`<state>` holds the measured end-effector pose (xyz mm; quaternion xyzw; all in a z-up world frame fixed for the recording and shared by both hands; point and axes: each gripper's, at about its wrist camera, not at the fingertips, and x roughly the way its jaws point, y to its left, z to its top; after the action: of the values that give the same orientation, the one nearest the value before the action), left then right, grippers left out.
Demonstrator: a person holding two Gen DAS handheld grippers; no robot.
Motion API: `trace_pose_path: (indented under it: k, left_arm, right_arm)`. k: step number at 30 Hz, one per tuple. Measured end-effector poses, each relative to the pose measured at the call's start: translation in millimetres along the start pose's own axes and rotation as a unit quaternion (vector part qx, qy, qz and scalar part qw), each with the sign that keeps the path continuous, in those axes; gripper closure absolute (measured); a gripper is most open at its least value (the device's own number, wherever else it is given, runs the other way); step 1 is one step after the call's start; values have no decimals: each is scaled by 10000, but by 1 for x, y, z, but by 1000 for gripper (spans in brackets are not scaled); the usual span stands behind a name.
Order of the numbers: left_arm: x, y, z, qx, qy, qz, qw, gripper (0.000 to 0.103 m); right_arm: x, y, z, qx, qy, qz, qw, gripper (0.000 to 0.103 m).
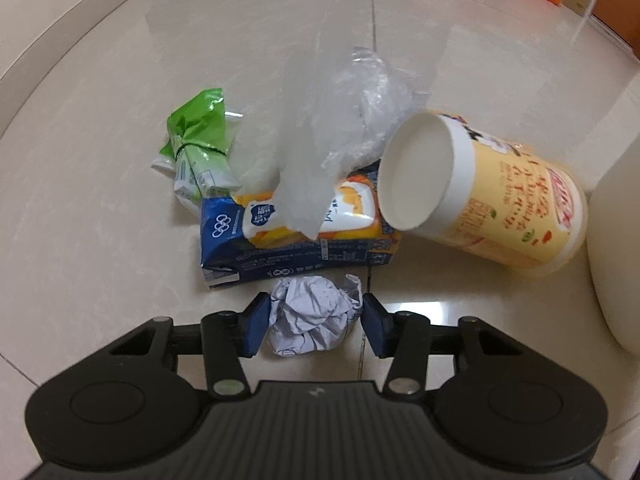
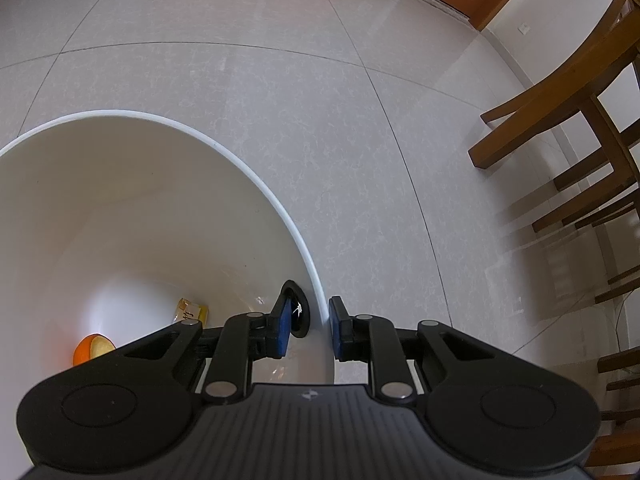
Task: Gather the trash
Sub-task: 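Lower the left tool onto the crumpled white paper and grasp it, then carry the crumpled paper over the bin and open the left tool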
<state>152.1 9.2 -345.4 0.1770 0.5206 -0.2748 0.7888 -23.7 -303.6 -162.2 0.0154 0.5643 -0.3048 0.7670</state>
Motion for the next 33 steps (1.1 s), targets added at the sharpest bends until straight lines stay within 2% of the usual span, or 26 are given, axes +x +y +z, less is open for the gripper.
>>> trace_pose_path:
  k: [3, 8, 12, 16, 21, 25, 30, 33]
  left_arm:
    - [-10, 1, 2, 186, 104, -88, 9997, 55]
    - [-38, -12, -2, 836, 261, -279, 9958, 55]
    - [-72, -19, 2, 1392, 365, -553, 9880, 55]
    - [-109, -30, 21, 1839, 389, -885, 9782, 55]
    - [-171, -57, 60, 2454, 94, -1324, 9603, 55]
    - [-219, -88, 91, 2928, -270, -1646, 9415, 55]
    - [-258, -137, 116, 3432, -646, -2039, 9146, 54]
    - [-267, -166, 124, 3585, -734, -2289, 9020, 54]
  right_arm:
    - [0, 1, 0, -9, -3, -5, 10000, 79]
    - [1, 0, 1, 27, 2, 2, 10000, 79]
    - [0, 1, 2, 41, 3, 0, 10000, 79]
    - [1, 1, 1, -35, -32, -12, 10000, 79]
    - [3, -3, 0, 34, -8, 11, 10000, 80]
    - [3, -5, 1, 30, -4, 25, 10000, 80]
    - [3, -7, 2, 5, 26, 73, 10000, 80]
    - [4, -12, 3, 65, 74, 161, 9998, 81]
